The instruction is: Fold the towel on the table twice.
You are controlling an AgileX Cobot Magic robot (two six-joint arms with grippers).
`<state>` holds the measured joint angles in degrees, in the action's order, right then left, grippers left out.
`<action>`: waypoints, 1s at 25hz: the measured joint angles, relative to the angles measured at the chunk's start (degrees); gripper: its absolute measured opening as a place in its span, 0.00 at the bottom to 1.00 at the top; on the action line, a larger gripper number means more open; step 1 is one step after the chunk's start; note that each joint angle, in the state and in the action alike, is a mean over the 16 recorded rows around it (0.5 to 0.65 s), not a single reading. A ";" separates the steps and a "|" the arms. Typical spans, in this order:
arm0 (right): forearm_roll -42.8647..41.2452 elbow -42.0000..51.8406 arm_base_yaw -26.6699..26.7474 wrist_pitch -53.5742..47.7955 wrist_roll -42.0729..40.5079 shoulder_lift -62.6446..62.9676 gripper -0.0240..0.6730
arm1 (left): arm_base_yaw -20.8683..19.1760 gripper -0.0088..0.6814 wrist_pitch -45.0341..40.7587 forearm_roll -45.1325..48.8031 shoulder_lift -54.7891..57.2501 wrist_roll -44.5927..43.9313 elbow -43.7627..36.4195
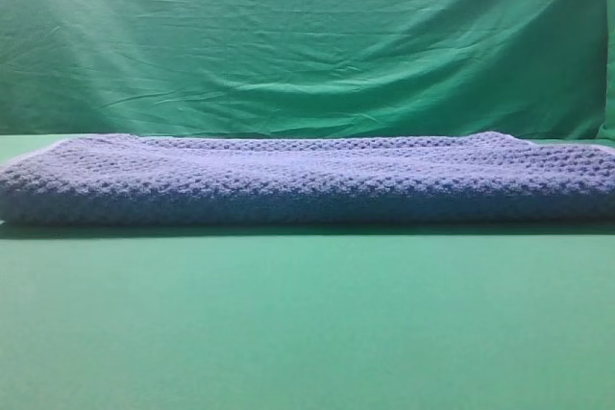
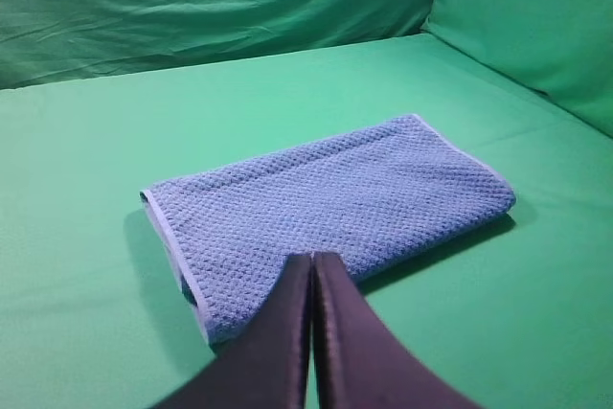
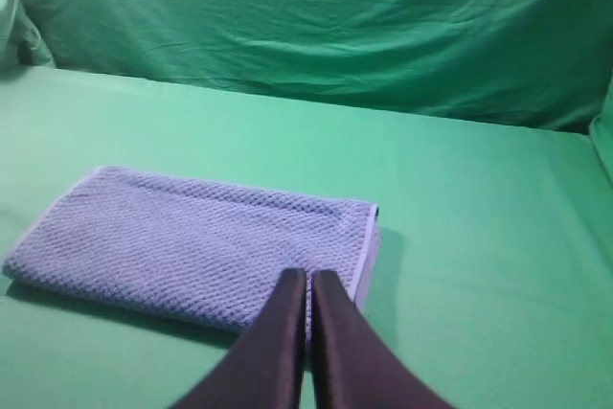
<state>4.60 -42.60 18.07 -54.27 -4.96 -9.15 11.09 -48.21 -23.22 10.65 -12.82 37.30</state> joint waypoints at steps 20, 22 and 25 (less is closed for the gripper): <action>2.41 23.13 0.00 23.02 -2.21 7.70 0.03 | 0.00 0.01 14.94 9.37 -10.99 0.12 -21.90; 2.42 25.40 0.00 25.32 -2.23 7.70 0.03 | 0.00 0.01 16.37 11.04 -10.99 0.12 -23.45; 2.42 28.36 0.00 28.16 -2.25 7.70 0.03 | 0.00 0.01 18.15 13.01 -10.99 0.12 -25.28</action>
<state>7.01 -14.24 18.07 -26.11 -7.20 -1.45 11.09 -30.06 -10.21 -0.34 -12.71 12.02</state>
